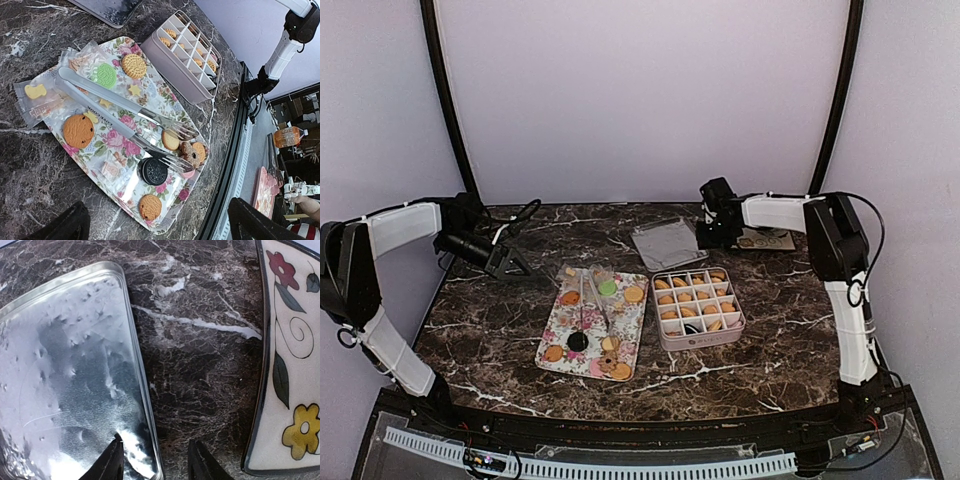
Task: Pack the cookies
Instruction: Pick up the box lid from the center of the board, then pass from the right arm to the left
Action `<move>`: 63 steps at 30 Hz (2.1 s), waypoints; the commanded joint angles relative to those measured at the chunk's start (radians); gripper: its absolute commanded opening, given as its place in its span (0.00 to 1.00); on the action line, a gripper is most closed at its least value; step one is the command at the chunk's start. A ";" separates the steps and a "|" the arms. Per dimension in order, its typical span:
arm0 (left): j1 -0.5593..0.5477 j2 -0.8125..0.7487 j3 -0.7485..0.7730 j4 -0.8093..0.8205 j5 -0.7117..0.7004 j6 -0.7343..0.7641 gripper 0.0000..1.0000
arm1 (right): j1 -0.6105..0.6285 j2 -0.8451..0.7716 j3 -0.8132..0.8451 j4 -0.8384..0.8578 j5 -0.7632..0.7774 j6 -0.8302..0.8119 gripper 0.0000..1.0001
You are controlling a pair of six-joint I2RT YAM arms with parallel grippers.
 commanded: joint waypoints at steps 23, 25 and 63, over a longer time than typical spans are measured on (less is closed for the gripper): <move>0.005 -0.032 0.018 -0.047 -0.016 0.019 0.99 | -0.030 -0.053 -0.046 0.081 -0.058 0.044 0.00; 0.004 -0.033 0.020 -0.047 -0.016 0.019 0.99 | -0.030 -0.069 -0.042 0.087 -0.064 0.050 0.00; -0.177 0.051 0.128 0.847 0.216 -0.885 0.86 | 0.373 -0.671 -0.449 0.332 0.034 0.243 0.00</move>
